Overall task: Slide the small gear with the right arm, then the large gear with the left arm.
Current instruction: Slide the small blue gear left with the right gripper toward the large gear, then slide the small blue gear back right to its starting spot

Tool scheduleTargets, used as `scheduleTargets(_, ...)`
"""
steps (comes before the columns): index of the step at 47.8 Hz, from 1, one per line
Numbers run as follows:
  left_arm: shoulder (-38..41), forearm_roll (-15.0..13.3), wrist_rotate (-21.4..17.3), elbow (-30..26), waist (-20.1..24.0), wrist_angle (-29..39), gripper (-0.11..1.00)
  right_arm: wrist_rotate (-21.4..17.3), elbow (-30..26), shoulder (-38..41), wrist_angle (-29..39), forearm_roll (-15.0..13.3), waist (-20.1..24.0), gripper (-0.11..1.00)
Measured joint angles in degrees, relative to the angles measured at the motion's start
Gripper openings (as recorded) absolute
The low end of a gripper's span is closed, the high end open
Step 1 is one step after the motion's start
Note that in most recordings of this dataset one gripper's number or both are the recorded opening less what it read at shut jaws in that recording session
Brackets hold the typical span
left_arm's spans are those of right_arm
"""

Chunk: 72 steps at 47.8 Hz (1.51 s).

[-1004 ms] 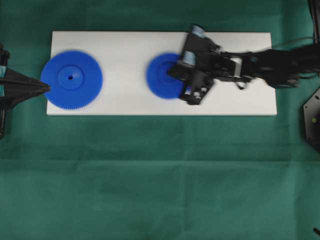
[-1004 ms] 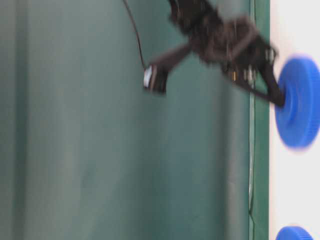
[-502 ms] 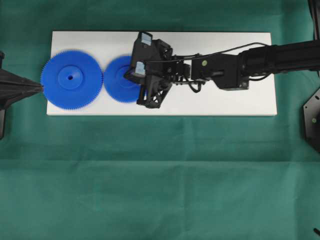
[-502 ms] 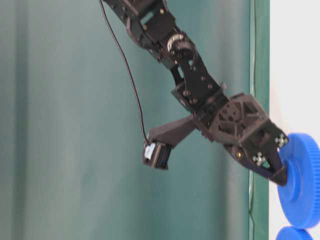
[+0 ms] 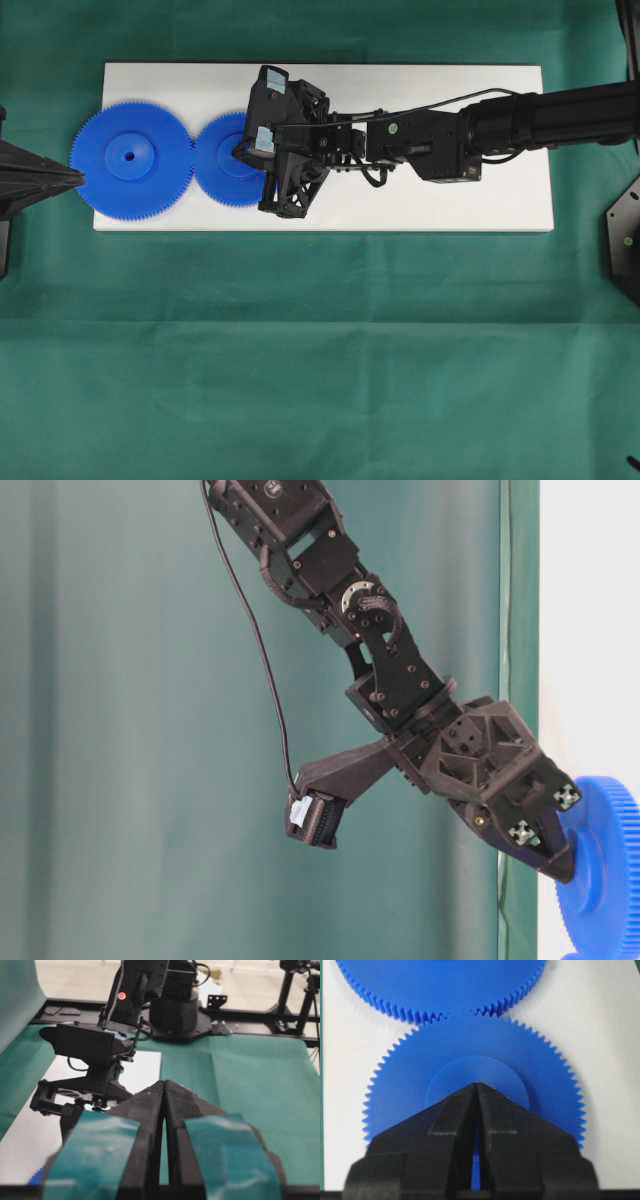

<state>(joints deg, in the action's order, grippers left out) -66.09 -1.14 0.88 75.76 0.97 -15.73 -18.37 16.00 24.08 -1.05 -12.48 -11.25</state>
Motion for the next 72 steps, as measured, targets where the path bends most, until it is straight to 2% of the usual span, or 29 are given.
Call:
scheduleTargets(28, 0.0, 0.0, 0.0, -0.1, -0.1, 0.2, 0.0, 0.1, 0.2, -0.1, 1.1, 0.0, 0.0, 0.51)
scheduleTargets(34, 0.0, 0.0, 0.0, 0.0, 0.0, 0.4, 0.0, 0.1, 1.9, -1.5, 2.7, 0.0, 0.0, 0.51)
scheduleTargets(45, -0.1, 0.0, 0.0, 0.0, 0.0, 0.7, 0.0, -0.5, 12.0, -8.5, 3.5, 0.0, -1.0, 0.51)
scheduleTargets(55, -0.1, -0.1, 0.0, 0.0, 0.0, 0.8, 0.0, -1.4, 23.9, -16.4, 0.8, 0.0, -3.0, 0.51)
scheduleTargets(72, 0.0, -0.1, 0.4, -0.1, 2.4, 0.7, 0.0, -5.2, 43.0, -29.4, -4.7, 0.1, -9.0, 0.51)
